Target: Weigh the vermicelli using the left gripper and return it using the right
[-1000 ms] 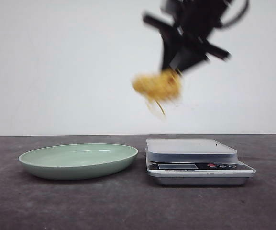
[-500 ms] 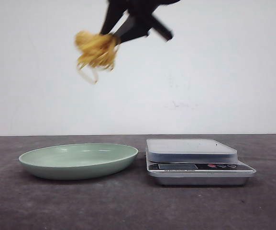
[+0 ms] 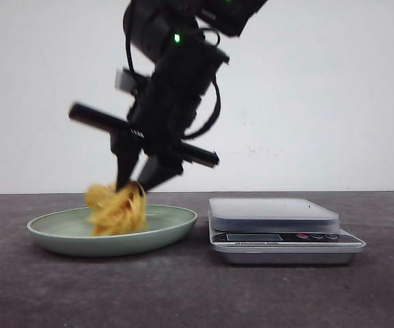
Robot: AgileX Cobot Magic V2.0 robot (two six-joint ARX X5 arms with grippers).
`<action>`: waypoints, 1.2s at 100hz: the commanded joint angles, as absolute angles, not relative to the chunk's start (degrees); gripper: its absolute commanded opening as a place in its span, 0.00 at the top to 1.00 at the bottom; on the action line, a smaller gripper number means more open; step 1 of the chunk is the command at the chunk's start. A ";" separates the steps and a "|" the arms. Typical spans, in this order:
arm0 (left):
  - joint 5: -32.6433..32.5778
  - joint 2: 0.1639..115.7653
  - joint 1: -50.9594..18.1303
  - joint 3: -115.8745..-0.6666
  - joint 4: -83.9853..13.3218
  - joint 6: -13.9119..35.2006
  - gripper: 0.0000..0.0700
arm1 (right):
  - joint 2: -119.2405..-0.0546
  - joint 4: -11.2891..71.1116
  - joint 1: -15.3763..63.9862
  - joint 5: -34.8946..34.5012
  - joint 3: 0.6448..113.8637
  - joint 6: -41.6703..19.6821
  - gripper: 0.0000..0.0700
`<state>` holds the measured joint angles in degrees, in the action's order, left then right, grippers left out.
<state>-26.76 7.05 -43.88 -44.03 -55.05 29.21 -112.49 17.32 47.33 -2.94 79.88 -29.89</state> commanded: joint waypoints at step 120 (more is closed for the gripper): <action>-26.96 7.05 -44.16 -44.56 -49.56 24.80 0.56 | -41.93 49.28 50.89 35.22 80.95 -1.54 0.26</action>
